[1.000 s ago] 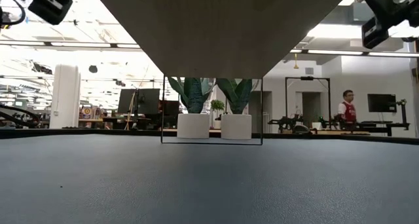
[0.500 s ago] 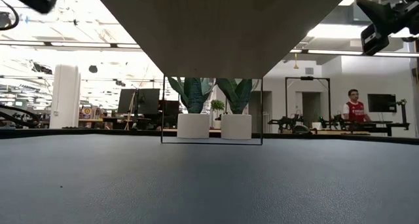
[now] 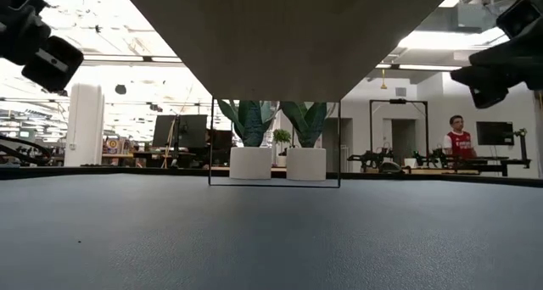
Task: Place and stack bowls onto a shelf
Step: Return to Home Position
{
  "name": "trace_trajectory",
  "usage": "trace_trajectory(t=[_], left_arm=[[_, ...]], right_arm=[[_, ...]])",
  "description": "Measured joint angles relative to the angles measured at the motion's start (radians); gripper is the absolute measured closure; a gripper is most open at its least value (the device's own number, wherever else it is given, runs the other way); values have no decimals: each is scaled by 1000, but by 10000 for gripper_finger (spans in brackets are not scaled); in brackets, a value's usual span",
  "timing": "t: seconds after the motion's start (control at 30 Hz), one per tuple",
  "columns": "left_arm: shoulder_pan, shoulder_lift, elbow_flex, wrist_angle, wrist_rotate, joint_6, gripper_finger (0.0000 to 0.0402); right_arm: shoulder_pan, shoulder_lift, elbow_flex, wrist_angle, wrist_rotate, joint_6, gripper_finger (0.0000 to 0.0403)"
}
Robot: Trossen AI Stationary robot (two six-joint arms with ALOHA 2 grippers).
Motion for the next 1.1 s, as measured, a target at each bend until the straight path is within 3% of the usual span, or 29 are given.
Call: trace_trajectory(t=[0.27,0.5,1.1], left_arm=[[0,-2,0,-12,74,40,273],[0,-2,-1,-12,62,202,273],[0,-2,-2,-12,68,174,273]], right_arm=[[-18,27,0,-10,-5,-85,214],[-17,27,0,-12,-7,-86,214],[-17,27,0,-15,-9,-88,214]])
